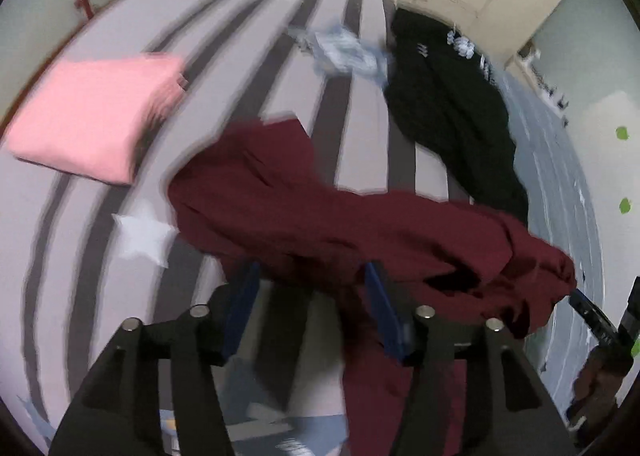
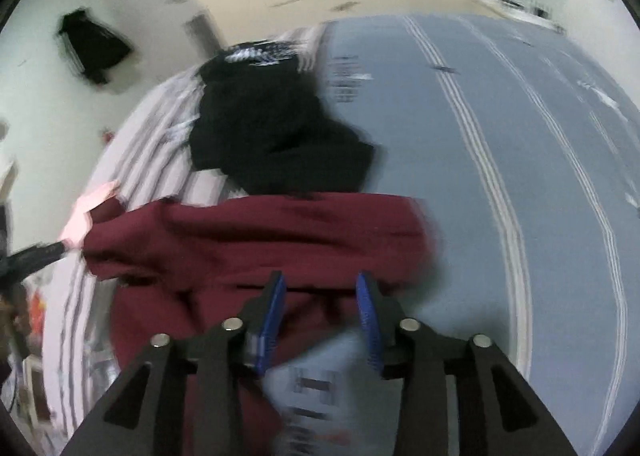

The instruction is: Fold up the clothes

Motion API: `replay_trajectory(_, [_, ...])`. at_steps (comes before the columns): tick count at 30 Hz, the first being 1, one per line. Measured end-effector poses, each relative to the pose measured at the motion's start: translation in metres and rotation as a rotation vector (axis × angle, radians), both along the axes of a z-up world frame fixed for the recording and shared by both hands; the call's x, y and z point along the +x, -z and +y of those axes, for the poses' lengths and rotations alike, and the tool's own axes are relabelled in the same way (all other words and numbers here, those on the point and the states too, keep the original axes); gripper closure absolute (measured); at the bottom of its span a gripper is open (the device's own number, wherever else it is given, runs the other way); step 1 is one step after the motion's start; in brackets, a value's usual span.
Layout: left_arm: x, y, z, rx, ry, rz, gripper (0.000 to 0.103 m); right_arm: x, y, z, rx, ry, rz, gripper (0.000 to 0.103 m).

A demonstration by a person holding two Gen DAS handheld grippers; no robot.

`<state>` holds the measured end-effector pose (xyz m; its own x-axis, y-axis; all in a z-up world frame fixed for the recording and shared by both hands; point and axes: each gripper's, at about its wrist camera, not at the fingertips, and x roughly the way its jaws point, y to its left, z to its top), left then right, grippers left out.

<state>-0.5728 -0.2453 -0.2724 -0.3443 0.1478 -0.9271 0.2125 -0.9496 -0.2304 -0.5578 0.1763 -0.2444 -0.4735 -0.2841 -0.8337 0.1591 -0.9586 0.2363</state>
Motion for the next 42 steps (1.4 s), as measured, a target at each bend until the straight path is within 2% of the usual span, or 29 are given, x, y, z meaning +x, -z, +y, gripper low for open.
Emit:
replay_trajectory(2, [-0.011,0.023,0.006,0.001,-0.005,-0.06,0.049,-0.011,0.014,-0.023,0.028,-0.015,-0.018,0.059])
replay_trajectory(4, [-0.017,0.042,0.007,0.029,-0.006,-0.084,0.05,-0.022,0.033,-0.037,0.064,0.013,-0.073,0.056])
replay_trajectory(5, [-0.019,0.05,0.008,0.044,-0.006,-0.091,0.059,-0.027,0.043,-0.04,0.086,0.031,-0.102,0.056])
replay_trajectory(6, [-0.02,0.053,0.01,0.042,0.009,-0.075,0.073,-0.031,0.053,-0.042,0.107,0.05,-0.131,0.056])
replay_trajectory(7, [-0.019,0.052,0.012,0.024,0.026,-0.054,0.08,-0.034,0.062,-0.044,0.127,0.068,-0.159,0.056])
replay_trajectory(8, [-0.018,0.049,0.014,0.002,0.039,-0.035,0.089,-0.036,0.069,-0.043,0.126,0.08,-0.179,0.06])
replay_trajectory(9, [-0.015,0.043,0.013,-0.006,0.046,-0.013,0.094,-0.036,0.074,-0.04,0.112,0.088,-0.194,0.079])
replay_trajectory(10, [-0.012,0.037,0.012,-0.006,0.052,0.012,0.096,-0.035,0.079,-0.036,0.102,0.095,-0.199,0.09])
replay_trajectory(11, [-0.008,0.025,0.008,-0.007,0.052,0.048,0.097,-0.034,0.08,-0.03,0.093,0.1,-0.196,0.096])
replay_trajectory(14, [0.002,-0.017,-0.012,-0.044,0.043,0.155,0.098,-0.027,0.064,-0.007,0.061,0.129,-0.136,0.098])
replay_trajectory(18, [0.004,-0.066,-0.052,-0.089,-0.004,0.235,0.098,-0.013,0.021,0.045,0.081,0.222,-0.034,0.098])
replay_trajectory(20, [-0.004,-0.078,-0.069,-0.149,-0.012,0.249,0.098,-0.011,-0.002,0.082,0.1,0.297,0.002,0.098])
replay_trajectory(22, [-0.017,-0.068,-0.082,-0.202,-0.024,0.199,0.095,-0.015,-0.012,0.109,0.119,0.345,0.014,0.098])
replay_trajectory(24, [-0.031,-0.041,-0.091,-0.23,-0.039,0.094,0.079,-0.021,-0.014,0.128,0.145,0.358,0.008,0.098])
replay_trajectory(25, [-0.036,-0.025,-0.095,-0.232,-0.056,0.032,0.076,-0.025,-0.01,0.132,0.169,0.352,-0.007,0.098])
replay_trajectory(27, [-0.032,-0.01,-0.1,-0.182,-0.127,-0.027,0.071,-0.031,0.006,0.127,0.252,0.332,-0.029,0.098])
replay_trajectory(29, [-0.018,-0.013,-0.088,-0.153,-0.158,-0.005,0.067,-0.031,0.026,0.123,0.288,0.331,-0.077,0.096])
replay_trajectory(31, [0.003,-0.017,-0.061,-0.115,-0.093,0.03,0.064,-0.025,0.031,0.122,0.239,0.342,-0.119,0.093])
replay_trajectory(32, [0.014,-0.019,-0.046,-0.095,-0.052,0.047,0.063,-0.019,0.027,0.119,0.203,0.34,-0.106,0.092])
replay_trajectory(33, [0.025,-0.021,-0.031,-0.075,-0.011,0.065,0.062,-0.012,0.023,0.115,0.17,0.335,-0.083,0.086])
replay_trajectory(35, [0.043,-0.015,0.003,0.002,0.087,0.038,0.062,0.005,0.015,0.104,0.135,0.323,-0.057,0.076])
replay_trajectory(38, [0.057,0.004,0.054,0.048,0.201,-0.002,0.061,0.031,0.018,0.088,0.083,0.304,-0.09,0.072])
replay_trajectory(40, [0.054,0.016,0.078,0.034,0.228,-0.009,0.061,0.044,0.032,0.079,0.071,0.29,-0.146,0.07])
replay_trajectory(42, [0.044,0.029,0.092,0.061,0.222,-0.012,0.06,0.05,0.048,0.071,0.098,0.29,-0.188,0.07])
